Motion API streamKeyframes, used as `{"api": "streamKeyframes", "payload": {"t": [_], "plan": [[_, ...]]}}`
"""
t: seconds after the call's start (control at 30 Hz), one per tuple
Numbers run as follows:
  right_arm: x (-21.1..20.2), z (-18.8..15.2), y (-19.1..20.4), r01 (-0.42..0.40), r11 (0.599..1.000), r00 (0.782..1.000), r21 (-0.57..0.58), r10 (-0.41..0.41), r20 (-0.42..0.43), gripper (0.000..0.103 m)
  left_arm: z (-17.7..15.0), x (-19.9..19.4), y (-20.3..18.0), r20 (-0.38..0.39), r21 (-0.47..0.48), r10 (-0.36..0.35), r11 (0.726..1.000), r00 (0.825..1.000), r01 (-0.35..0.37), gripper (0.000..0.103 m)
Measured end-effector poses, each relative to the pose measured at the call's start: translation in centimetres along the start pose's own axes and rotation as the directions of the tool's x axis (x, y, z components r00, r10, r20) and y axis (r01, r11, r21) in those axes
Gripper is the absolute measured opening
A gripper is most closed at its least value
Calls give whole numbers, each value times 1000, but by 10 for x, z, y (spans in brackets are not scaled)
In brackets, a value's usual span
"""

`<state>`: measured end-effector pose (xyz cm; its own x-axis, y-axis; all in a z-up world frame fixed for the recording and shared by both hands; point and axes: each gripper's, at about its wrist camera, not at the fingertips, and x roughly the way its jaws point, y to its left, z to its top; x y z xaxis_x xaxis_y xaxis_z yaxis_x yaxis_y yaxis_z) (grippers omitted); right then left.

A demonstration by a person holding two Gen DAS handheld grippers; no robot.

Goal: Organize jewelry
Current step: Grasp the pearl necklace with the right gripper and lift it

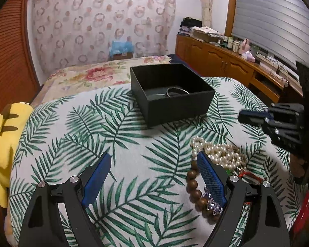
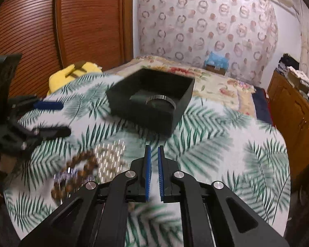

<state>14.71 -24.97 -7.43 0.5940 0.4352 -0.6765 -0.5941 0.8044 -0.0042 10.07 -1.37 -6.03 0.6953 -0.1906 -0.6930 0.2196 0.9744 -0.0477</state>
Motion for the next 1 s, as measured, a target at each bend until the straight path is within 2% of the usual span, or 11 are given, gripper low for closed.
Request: {"api": "streamKeyframes", "payload": {"t": [0.27,0.57,0.67,0.8,0.93,1.0], "plan": [[-8,-26,-2,-20,999,999,33,22,-47,11,-9,0,-4,-10,-7,-8,1000,1000,8,82],[-2,-36,17,-67,998,993,13,68,-94,11,-13,0,-10,-14,4,-10,1000,1000,10,82],[4,-38,19,-27,1000,992,-6,26,-122,11,-14,-1,-10,-12,3,-12,1000,1000,13,82],[5,-37,12,-8,1000,992,18,11,-127,11,-14,-1,-11,-14,3,-12,1000,1000,12,82],[6,-35,17,15,1000,990,-11,-17,-142,11,-16,-1,-12,-18,4,-12,1000,1000,12,82],[6,-34,17,79,996,985,-38,-84,-153,11,-17,-1,-12,-19,4,-13,1000,1000,13,82]]}}
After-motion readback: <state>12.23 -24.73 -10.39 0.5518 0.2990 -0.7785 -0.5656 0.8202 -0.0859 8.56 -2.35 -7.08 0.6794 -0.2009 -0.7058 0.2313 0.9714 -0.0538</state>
